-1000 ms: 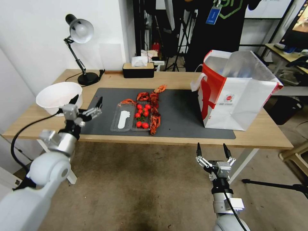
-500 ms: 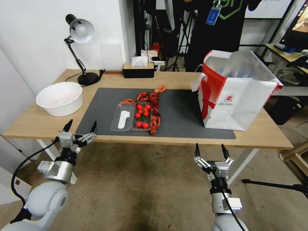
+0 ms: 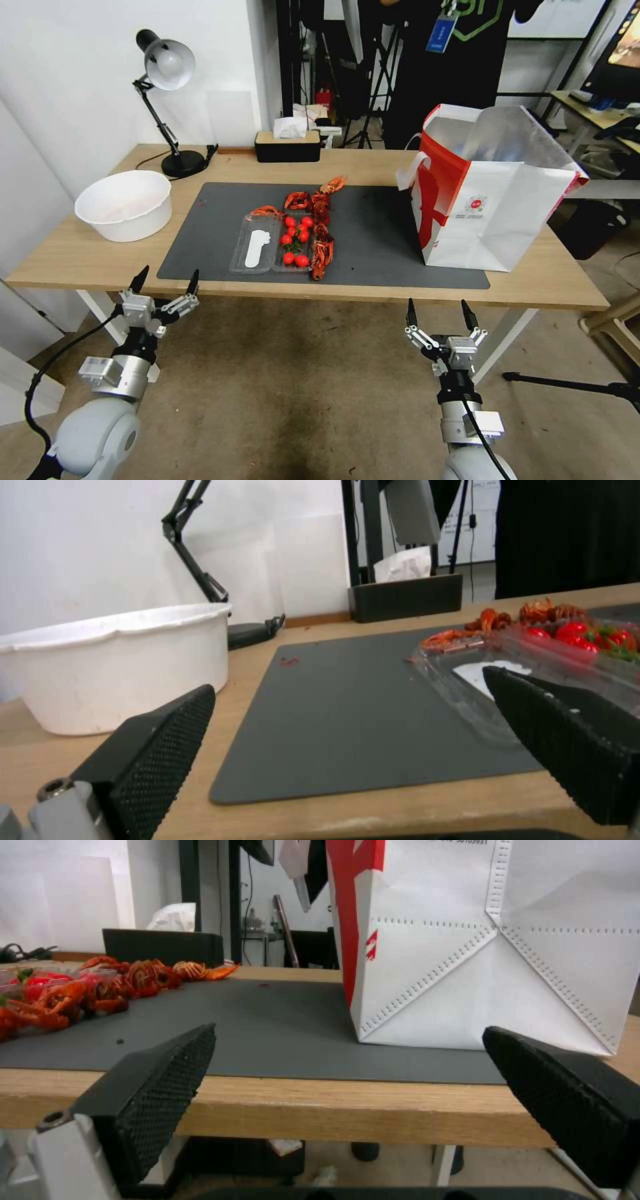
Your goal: Pick up the trash from the table and place it into the takeout bag.
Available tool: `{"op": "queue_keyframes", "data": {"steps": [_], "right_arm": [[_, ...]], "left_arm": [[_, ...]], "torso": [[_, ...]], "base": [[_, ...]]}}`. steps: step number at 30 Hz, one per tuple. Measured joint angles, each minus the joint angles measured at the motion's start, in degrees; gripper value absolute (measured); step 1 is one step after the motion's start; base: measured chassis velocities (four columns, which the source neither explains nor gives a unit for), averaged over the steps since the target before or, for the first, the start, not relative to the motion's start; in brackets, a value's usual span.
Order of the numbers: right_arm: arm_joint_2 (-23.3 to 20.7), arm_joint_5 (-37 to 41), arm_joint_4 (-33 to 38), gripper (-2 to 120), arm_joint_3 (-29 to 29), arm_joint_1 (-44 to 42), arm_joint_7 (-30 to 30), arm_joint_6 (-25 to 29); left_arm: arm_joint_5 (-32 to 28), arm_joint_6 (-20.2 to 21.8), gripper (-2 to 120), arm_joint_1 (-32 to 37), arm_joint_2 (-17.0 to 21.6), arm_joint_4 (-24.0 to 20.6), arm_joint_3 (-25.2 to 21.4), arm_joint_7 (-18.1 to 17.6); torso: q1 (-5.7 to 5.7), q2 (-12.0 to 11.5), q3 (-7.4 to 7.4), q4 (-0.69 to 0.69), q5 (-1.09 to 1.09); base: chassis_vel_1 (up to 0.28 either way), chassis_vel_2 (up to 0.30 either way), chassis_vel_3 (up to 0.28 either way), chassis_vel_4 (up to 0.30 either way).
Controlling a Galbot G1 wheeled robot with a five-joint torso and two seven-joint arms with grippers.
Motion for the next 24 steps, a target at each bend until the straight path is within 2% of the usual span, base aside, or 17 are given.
{"op": "queue_keyframes", "data": {"steps": [24], "right_arm": [[0.32, -0.42, -0.63, 100, -0.09, -0.02, -0.05, 0.14]], "left_arm": [[1.05, -1.73, 100, 0.53, -0.14, 1.36, 0.01, 0.88]], "torso": [[0.0, 0.0, 0.0, 0.0, 0.0]], "base": [[0.0, 0.0, 0.0, 0.0]]}}
